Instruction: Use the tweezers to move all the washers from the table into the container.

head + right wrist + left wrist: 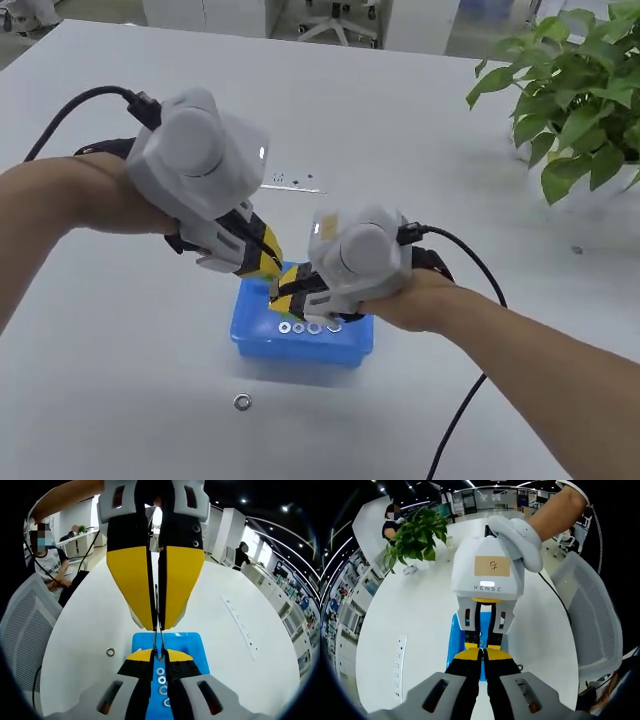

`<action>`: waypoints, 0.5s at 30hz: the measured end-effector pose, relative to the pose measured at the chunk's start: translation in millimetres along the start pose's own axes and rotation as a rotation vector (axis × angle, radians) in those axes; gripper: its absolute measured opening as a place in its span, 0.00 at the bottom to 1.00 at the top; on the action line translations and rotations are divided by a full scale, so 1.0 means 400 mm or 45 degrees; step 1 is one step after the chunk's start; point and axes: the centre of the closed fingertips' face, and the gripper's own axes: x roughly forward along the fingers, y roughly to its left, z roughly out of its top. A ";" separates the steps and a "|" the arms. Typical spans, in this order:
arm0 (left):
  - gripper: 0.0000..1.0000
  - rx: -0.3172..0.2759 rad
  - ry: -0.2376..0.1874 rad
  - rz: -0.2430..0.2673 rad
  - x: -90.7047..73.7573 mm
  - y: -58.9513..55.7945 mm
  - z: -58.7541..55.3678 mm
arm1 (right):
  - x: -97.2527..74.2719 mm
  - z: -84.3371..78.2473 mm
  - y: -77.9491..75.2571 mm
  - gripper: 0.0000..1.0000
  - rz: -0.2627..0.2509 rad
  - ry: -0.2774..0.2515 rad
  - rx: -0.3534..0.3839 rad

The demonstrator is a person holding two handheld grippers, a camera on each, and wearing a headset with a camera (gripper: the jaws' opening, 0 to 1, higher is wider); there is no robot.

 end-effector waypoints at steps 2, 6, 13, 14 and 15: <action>0.05 -0.005 0.002 -0.006 0.008 0.005 -0.008 | 0.008 -0.007 -0.003 0.10 0.006 0.002 0.006; 0.05 -0.014 0.005 -0.018 0.022 0.014 -0.021 | 0.023 -0.018 -0.009 0.10 0.019 0.002 0.018; 0.05 -0.026 0.016 -0.036 0.044 0.023 -0.043 | 0.049 -0.038 -0.015 0.10 0.039 0.007 0.036; 0.05 -0.028 0.017 -0.038 0.047 0.024 -0.046 | 0.052 -0.040 -0.014 0.10 0.041 0.008 0.037; 0.05 -0.029 0.019 -0.040 0.049 0.024 -0.049 | 0.056 -0.043 -0.013 0.10 0.046 0.008 0.040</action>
